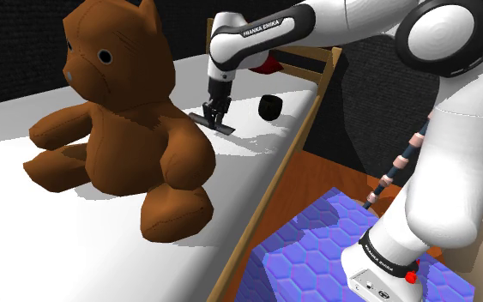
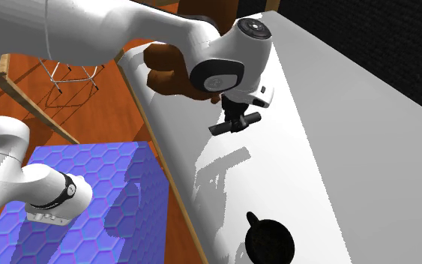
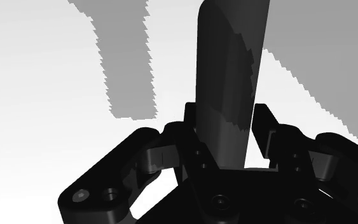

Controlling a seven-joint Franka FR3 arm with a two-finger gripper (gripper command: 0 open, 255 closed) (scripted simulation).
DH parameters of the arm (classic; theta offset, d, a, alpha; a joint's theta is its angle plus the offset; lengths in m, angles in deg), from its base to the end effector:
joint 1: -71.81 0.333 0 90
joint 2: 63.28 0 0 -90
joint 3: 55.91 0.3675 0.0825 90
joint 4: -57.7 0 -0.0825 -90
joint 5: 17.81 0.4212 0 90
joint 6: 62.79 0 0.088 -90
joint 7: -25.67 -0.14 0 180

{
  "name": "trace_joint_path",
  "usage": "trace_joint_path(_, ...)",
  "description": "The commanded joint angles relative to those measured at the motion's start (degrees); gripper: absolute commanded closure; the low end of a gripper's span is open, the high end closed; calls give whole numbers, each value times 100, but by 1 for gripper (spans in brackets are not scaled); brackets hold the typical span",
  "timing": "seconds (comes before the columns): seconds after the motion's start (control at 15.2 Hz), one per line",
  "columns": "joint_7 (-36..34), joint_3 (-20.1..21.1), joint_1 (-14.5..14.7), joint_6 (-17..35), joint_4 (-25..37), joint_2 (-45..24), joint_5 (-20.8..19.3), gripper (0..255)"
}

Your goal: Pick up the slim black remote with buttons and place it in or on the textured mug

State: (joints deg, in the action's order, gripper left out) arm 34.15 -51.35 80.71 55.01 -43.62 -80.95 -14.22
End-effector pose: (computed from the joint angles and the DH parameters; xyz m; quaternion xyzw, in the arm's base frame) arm 0.6646 0.1605 0.3852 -0.9839 -0.1738 0.0117 0.0392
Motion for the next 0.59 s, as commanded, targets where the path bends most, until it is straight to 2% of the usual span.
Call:
trace_joint_path(0.0, -10, 1, -1, -159, 99, 59, 0, 255)
trace_joint_path(0.53, -42, 2, -6, -716, 488, 227, -1, 255)
